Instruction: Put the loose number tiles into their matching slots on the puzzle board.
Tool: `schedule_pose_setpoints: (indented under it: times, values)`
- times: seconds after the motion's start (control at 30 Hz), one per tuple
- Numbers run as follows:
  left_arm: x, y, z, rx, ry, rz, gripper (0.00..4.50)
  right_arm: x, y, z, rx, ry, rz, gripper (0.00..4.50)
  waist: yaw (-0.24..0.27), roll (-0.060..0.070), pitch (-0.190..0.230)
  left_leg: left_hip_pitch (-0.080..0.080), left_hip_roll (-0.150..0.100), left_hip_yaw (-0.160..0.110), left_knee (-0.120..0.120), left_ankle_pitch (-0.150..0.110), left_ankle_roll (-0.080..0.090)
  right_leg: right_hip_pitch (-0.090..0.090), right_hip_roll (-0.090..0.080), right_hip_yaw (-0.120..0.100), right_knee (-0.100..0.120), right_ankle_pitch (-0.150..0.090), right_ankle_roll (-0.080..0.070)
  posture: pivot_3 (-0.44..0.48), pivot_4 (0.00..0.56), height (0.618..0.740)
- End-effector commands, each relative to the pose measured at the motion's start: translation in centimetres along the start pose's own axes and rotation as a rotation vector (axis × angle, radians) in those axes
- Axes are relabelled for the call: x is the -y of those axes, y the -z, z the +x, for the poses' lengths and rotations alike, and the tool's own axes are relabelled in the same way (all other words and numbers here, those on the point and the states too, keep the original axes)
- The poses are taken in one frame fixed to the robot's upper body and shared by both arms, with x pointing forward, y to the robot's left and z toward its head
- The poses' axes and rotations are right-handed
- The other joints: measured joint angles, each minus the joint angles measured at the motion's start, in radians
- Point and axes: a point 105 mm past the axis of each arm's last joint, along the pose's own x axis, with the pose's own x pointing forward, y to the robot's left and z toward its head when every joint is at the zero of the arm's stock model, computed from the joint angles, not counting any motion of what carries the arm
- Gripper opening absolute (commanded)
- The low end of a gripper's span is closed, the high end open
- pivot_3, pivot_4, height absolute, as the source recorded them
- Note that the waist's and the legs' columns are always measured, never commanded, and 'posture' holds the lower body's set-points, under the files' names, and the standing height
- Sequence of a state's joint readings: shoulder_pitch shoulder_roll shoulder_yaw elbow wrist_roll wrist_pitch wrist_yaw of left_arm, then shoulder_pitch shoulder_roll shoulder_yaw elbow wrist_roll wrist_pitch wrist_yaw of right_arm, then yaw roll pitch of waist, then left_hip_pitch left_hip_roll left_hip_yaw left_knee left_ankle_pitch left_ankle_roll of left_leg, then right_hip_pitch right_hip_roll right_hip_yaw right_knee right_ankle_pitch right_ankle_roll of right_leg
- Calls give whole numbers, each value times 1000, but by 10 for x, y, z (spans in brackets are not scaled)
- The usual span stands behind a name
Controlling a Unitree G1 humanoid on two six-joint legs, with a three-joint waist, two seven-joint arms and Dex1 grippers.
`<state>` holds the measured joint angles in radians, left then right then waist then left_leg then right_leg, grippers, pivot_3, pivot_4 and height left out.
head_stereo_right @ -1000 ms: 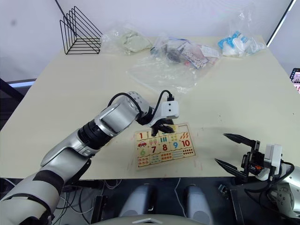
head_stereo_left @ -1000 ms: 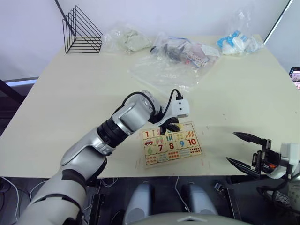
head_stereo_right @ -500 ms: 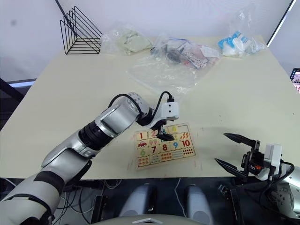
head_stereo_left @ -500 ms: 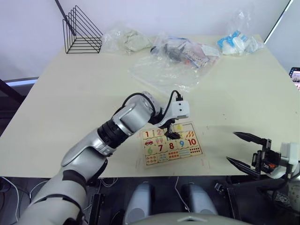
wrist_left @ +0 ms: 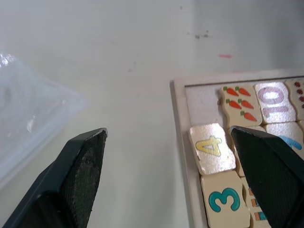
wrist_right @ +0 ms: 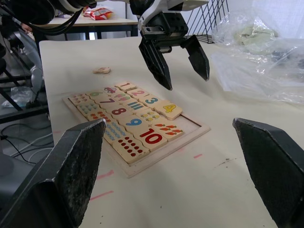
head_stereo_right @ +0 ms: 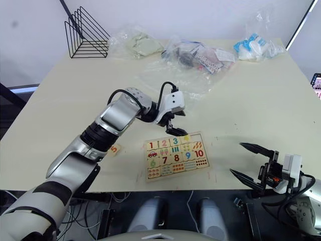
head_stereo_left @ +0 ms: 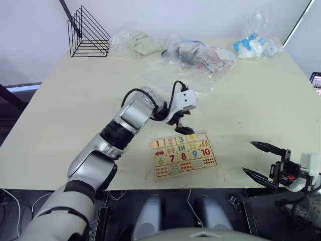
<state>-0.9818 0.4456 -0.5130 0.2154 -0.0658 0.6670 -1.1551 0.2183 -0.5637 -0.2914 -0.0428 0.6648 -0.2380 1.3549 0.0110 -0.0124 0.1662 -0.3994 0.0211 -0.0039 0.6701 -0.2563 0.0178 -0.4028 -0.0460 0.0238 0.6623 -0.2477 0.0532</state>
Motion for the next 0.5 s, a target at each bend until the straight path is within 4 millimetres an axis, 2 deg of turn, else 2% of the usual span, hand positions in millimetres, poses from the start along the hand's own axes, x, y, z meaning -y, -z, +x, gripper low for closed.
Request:
schedule_pose_setpoints:
  times: [0.03,0.23,0.37,0.43,0.47,0.5]
  values:
    - [-8,-11,-11,120,-38,35,4442,2,-9,-2,-2,4,-38,4500,0,0,0,0,0,0,0,0,0,0,0,0,0,0,0,0,150,740]
    - [-8,4,-10,149,-38,57,4442,2,-9,-3,-4,11,-39,4500,0,0,0,0,0,0,0,0,0,0,0,0,0,0,0,0,150,740]
    - [-8,10,-6,154,-28,56,3305,2,-9,-3,-3,13,-38,4500,1,0,0,0,0,0,0,0,0,0,0,0,0,0,0,0,150,740]
    - [-9,11,-3,151,-29,86,2367,2,-9,-3,-3,13,-40,4500,1,0,0,0,0,0,0,0,0,0,0,0,0,0,0,0,150,740]
    - [-10,12,-2,147,-31,103,1708,3,-9,-2,-2,13,-40,4500,1,0,0,0,0,0,0,0,0,0,0,0,0,0,0,0,150,740]
    - [-10,13,-1,142,-28,122,1309,3,-9,-3,-3,13,-41,4500,1,0,0,0,0,0,0,0,0,0,0,0,0,0,0,0,150,740]
